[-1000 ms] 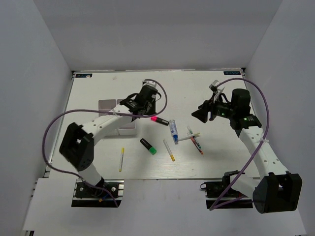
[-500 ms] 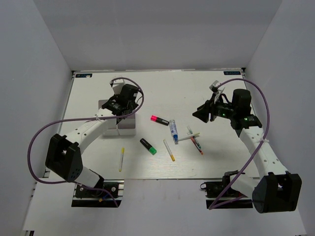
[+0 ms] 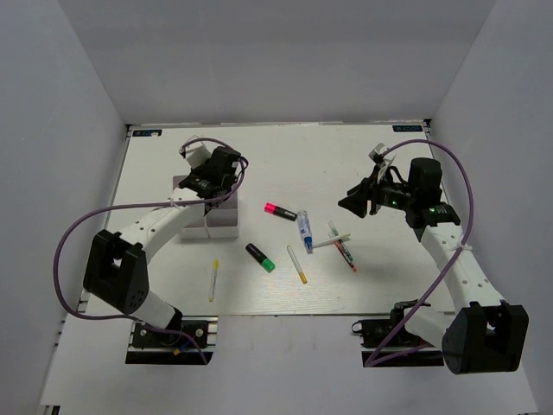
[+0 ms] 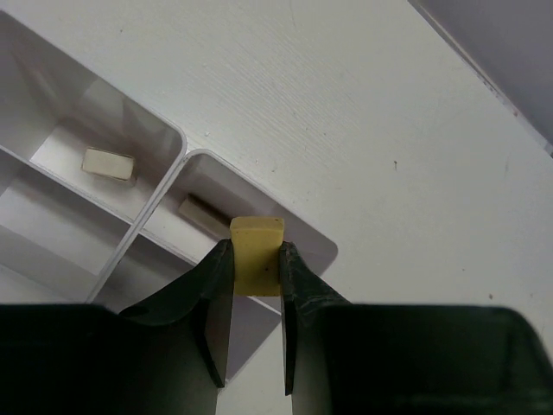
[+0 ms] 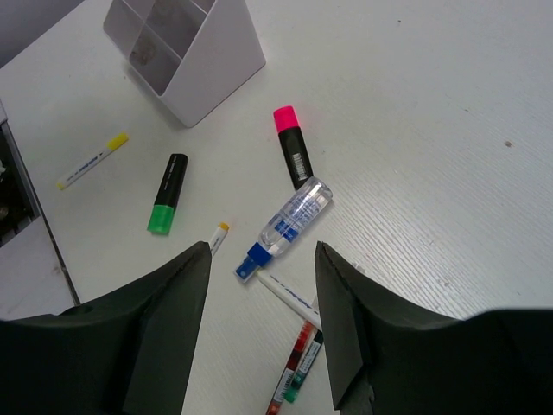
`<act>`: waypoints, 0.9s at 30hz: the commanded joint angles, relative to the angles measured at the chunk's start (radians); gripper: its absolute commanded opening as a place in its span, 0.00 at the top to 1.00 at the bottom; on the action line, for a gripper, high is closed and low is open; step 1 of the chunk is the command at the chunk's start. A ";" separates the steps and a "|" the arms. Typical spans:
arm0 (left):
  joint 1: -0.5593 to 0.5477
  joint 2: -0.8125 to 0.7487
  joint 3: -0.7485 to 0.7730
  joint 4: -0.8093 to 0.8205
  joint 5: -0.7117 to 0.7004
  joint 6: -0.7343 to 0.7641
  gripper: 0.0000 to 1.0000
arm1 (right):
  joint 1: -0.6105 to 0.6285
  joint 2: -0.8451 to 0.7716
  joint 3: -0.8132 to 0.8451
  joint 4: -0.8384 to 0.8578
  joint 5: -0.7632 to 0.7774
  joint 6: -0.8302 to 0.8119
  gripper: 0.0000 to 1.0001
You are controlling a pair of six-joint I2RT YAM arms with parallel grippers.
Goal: Sort the stationery into containers
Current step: Place the stationery in the storage box.
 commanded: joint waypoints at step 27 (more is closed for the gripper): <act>-0.006 -0.200 -0.033 0.110 0.312 0.359 0.72 | 0.010 0.079 0.043 -0.050 0.036 -0.145 0.50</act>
